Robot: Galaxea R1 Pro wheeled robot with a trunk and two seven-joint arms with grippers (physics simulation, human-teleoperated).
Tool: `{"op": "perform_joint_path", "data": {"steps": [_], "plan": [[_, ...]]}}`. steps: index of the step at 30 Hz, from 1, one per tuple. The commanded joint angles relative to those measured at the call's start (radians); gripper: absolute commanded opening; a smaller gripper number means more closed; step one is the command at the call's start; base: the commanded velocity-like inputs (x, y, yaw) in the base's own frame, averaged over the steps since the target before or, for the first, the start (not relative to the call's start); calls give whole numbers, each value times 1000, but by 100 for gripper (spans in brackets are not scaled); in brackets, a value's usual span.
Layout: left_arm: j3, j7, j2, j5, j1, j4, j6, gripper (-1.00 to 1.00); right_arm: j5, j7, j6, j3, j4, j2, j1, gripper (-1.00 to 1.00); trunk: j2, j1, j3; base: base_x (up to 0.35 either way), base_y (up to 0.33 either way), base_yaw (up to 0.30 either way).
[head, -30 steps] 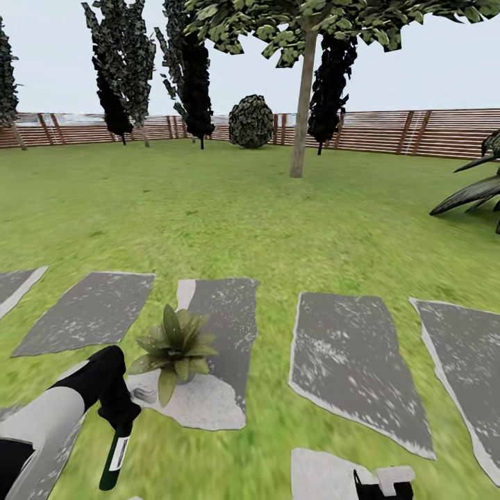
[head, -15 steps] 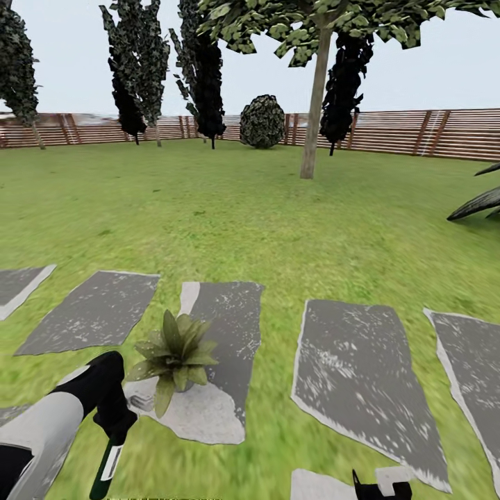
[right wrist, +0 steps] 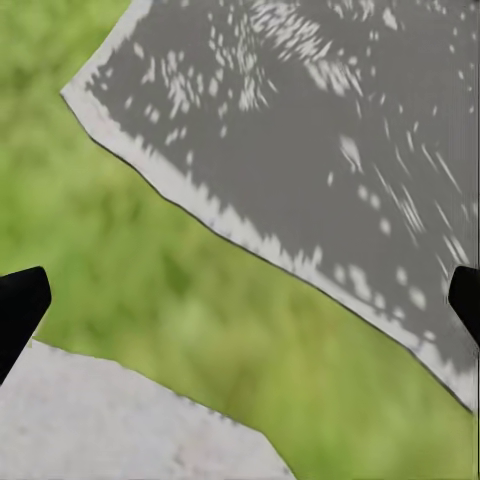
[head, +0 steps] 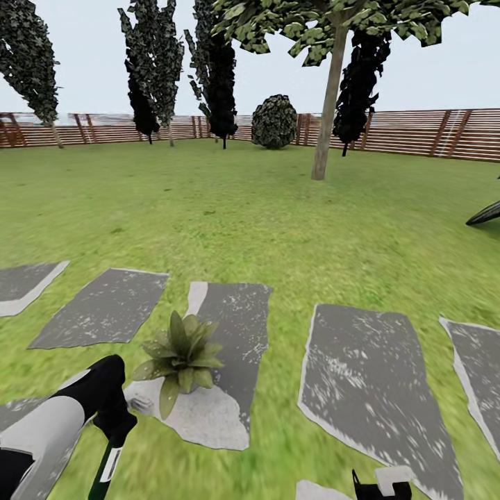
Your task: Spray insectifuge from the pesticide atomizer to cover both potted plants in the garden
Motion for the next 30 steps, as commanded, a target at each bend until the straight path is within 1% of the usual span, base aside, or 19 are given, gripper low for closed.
{"op": "perform_joint_path", "data": {"steps": [1, 6, 9, 14, 22, 30], "plan": [[-2, -10, -4, -9, 0, -2, 5, -100, 11, -7, -3, -3, 2, 0, -1, 100, 0, 0, -1, 224, -160, 1], [-1, -10, -10, -7, 0, -1, 5, -100, 11, -7, -3, -3, 2, 0, -1, 100, 0, 0, -1, 233, -185, 6], [-1, -10, -10, -8, 0, -1, 6, -100, 11, -7, -2, -3, 2, 1, -1, 100, 0, 0, -1, 145, -195, 171], [-1, -9, -10, -8, 0, -2, 7, -100, 11, -7, -2, -3, 2, 3, -1, 100, 0, 0, -1, -124, -177, 262], [0, -5, -11, -7, 0, 0, 7, -100, 11, -7, -2, -3, 2, 3, -1, 100, 0, 0, -1, -32, -20, 259], [0, -3, -14, -9, 4, 1, 8, -100, 11, -7, -2, -3, 2, -1, -1, 100, 0, 0, -1, 0, 0, 29]]}}
